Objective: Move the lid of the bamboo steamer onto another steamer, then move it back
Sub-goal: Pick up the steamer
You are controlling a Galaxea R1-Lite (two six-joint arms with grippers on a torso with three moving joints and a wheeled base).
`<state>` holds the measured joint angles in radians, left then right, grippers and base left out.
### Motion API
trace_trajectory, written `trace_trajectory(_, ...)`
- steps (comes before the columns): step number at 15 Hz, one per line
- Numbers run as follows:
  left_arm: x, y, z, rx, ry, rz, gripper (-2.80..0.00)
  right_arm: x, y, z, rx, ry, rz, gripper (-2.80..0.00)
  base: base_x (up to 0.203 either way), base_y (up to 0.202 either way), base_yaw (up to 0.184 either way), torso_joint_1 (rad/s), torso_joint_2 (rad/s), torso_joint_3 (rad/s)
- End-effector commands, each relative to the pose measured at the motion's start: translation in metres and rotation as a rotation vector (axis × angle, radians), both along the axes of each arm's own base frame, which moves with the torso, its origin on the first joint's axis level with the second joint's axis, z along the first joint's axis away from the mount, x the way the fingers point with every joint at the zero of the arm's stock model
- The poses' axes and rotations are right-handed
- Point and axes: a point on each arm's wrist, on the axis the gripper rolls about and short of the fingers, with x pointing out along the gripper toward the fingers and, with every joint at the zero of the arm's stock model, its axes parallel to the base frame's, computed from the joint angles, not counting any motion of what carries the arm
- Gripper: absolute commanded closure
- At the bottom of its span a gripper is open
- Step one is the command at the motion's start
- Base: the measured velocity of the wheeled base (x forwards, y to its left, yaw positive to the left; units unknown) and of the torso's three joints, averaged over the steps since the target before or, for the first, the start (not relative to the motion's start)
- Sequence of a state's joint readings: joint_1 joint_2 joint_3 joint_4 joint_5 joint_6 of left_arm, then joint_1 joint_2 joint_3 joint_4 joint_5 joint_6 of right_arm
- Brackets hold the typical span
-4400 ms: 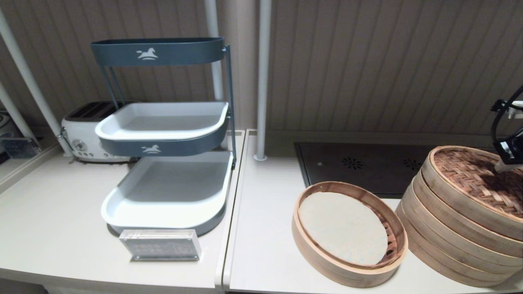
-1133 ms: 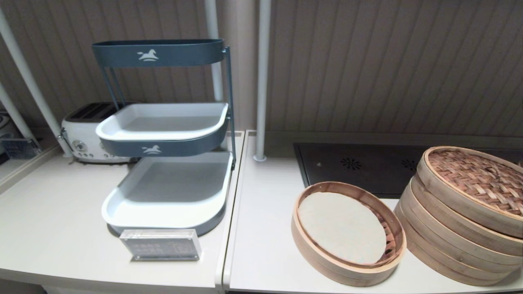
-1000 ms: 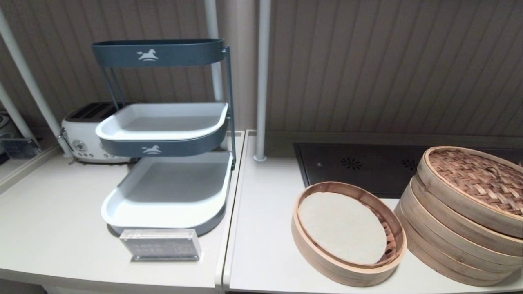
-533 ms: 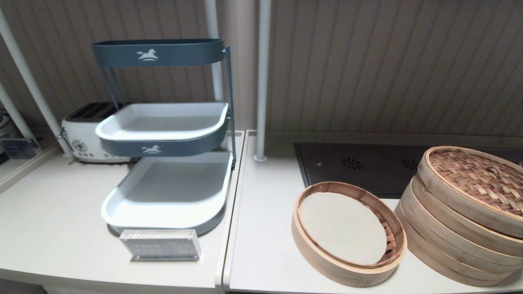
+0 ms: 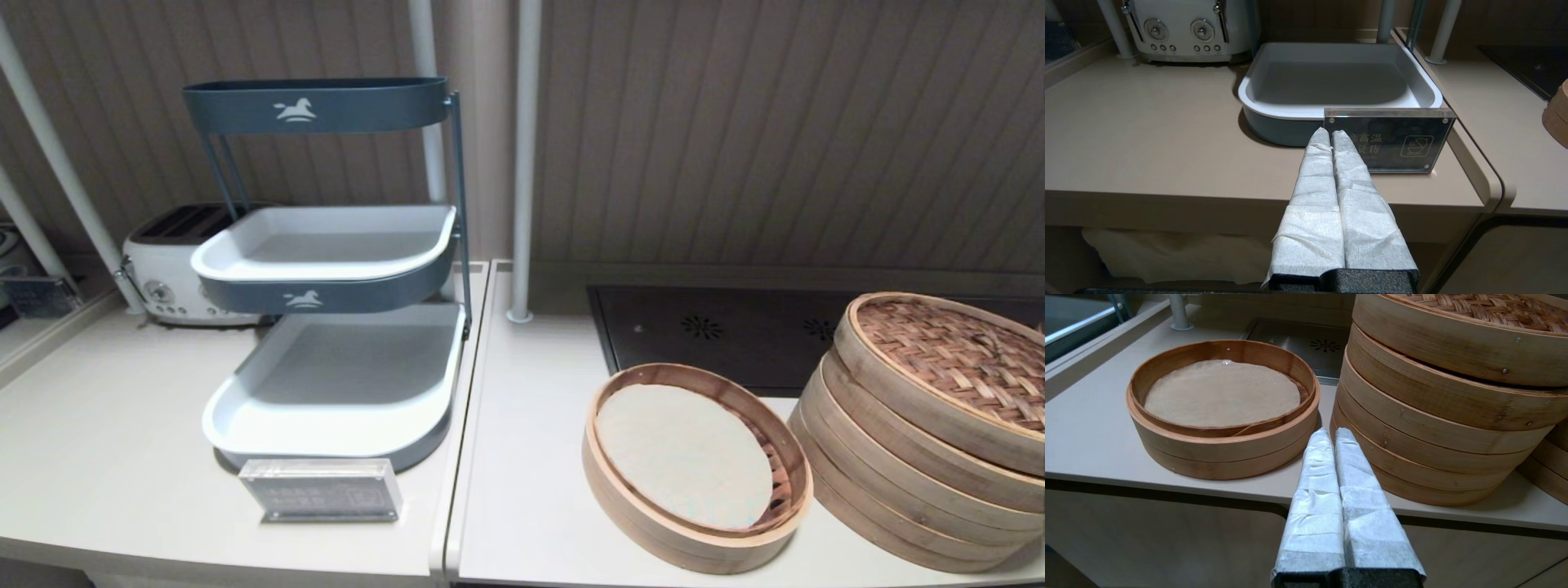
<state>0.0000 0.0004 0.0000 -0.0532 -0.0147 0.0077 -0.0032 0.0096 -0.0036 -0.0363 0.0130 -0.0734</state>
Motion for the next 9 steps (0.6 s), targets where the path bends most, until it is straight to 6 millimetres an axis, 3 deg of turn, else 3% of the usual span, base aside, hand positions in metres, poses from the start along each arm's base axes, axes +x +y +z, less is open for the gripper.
trace_trajectory(1, 0.0020, 0.0000, -0.0077, 0.000, 0.025, 0.000, 0.00, 0.0021, 0.0000, -0.0087, 0.001, 0.029, -0.001, 0.00, 0.000, 0.000, 0.000, 0.000, 0.00, 0.000)
trace_trajectory(9, 0.0020, 0.0000, -0.0077, 0.000, 0.025, 0.001, 0.00, 0.0022, 0.0000, -0.0082, -0.008, 0.029, 0.002, 0.00, 0.000, 0.000, 0.000, 0.000, 0.00, 0.000)
